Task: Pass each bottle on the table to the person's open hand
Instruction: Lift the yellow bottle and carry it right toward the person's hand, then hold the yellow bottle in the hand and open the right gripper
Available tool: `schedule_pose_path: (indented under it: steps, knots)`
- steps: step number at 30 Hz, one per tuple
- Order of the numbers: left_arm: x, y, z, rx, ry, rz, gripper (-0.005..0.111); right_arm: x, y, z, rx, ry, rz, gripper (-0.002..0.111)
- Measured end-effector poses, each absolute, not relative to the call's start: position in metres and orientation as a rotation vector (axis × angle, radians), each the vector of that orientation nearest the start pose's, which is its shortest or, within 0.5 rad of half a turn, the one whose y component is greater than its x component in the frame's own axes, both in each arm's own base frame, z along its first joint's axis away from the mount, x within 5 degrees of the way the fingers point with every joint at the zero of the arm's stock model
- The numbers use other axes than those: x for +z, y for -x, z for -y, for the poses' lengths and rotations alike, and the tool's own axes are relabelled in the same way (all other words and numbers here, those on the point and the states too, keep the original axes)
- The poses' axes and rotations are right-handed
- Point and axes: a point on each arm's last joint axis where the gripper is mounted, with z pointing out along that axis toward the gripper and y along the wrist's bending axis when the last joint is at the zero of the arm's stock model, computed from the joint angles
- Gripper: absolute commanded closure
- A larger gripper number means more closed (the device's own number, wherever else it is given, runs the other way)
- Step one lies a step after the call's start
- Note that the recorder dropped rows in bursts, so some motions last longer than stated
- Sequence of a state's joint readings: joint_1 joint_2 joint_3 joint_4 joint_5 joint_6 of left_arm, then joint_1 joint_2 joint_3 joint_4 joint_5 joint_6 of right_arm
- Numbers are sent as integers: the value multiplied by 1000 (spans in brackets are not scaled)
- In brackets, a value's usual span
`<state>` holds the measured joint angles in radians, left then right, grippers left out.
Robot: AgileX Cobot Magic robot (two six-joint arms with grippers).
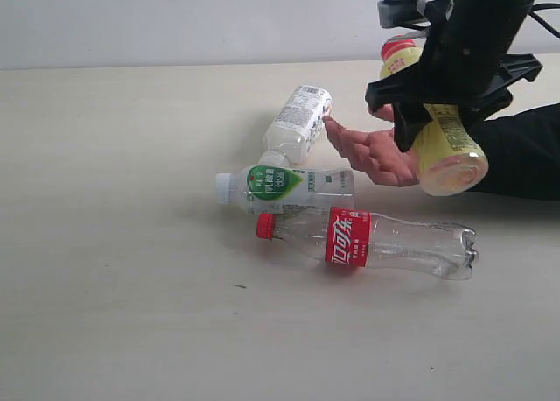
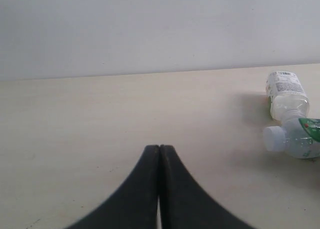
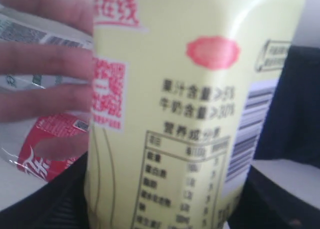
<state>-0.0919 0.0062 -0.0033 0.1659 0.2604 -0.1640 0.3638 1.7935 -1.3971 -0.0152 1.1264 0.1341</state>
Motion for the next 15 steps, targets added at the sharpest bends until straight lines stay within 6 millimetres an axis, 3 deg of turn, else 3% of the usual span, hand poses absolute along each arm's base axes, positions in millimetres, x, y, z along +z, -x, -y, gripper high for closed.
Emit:
schedule_pose_path:
  steps: [7,15]
  knots:
    - [191,-56,1,-33,-46,-1743,107,233,-353,-137,80,382,-2992,108]
    - [191,-56,1,-33,-46,-1743,107,219,-359,-139,67,389,-3029,108]
